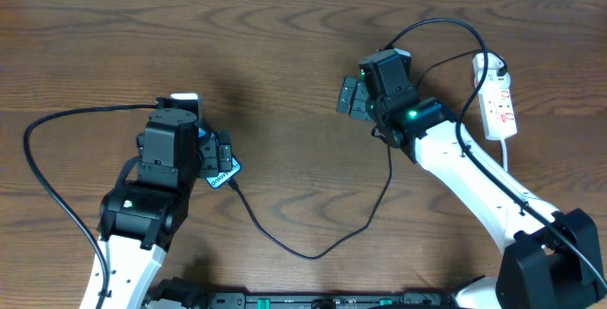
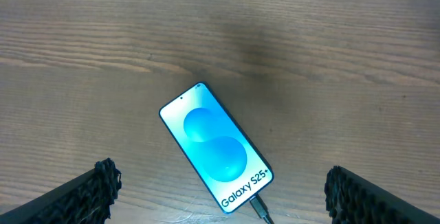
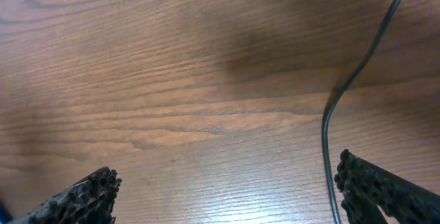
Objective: Plug charger to phone and switch on socket
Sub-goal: 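Move the right gripper to the white power strip's switch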
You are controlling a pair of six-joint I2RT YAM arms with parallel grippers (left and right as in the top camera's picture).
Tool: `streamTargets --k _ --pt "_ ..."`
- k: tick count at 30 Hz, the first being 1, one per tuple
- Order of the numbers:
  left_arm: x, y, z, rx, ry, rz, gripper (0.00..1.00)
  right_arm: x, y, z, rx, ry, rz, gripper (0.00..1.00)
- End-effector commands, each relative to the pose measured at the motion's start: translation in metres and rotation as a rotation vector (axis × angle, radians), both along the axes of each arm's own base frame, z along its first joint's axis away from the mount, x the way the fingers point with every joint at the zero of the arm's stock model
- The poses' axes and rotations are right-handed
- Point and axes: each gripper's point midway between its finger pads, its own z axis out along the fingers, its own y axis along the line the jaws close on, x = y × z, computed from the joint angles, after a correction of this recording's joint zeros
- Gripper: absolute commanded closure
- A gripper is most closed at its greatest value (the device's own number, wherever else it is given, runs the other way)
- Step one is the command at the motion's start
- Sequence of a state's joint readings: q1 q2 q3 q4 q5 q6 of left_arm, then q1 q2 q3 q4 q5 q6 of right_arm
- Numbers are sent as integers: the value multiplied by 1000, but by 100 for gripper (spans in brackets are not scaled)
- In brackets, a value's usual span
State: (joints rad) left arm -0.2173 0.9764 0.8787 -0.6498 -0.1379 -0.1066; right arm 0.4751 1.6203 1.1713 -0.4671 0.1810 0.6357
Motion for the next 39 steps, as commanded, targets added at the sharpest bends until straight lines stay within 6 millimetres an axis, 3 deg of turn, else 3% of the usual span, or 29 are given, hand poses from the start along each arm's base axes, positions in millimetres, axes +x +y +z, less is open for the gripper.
streamTargets --k 1,6,10,13,15,19,29,39 --pt "1 2 1 21 -3 4 3 3 -4 11 -77 -43 78 1" --pt "1 2 1 21 -3 4 3 -6 -27 37 -96 -38 87 1" --pt "1 2 1 21 -3 4 3 -18 -59 67 -28 36 71 1" --pt "1 2 1 21 -3 4 3 -31 -93 85 -5 119 48 1" --pt "1 2 1 21 -3 4 3 -44 -130 94 -1 183 -5 1" --pt "1 2 1 21 -3 4 3 -48 -169 101 44 193 -35 1" --pt "1 2 1 21 -3 4 3 -51 -236 88 186 200 -90 1" --pt "1 2 1 21 -3 4 3 -39 -254 50 204 286 -67 1"
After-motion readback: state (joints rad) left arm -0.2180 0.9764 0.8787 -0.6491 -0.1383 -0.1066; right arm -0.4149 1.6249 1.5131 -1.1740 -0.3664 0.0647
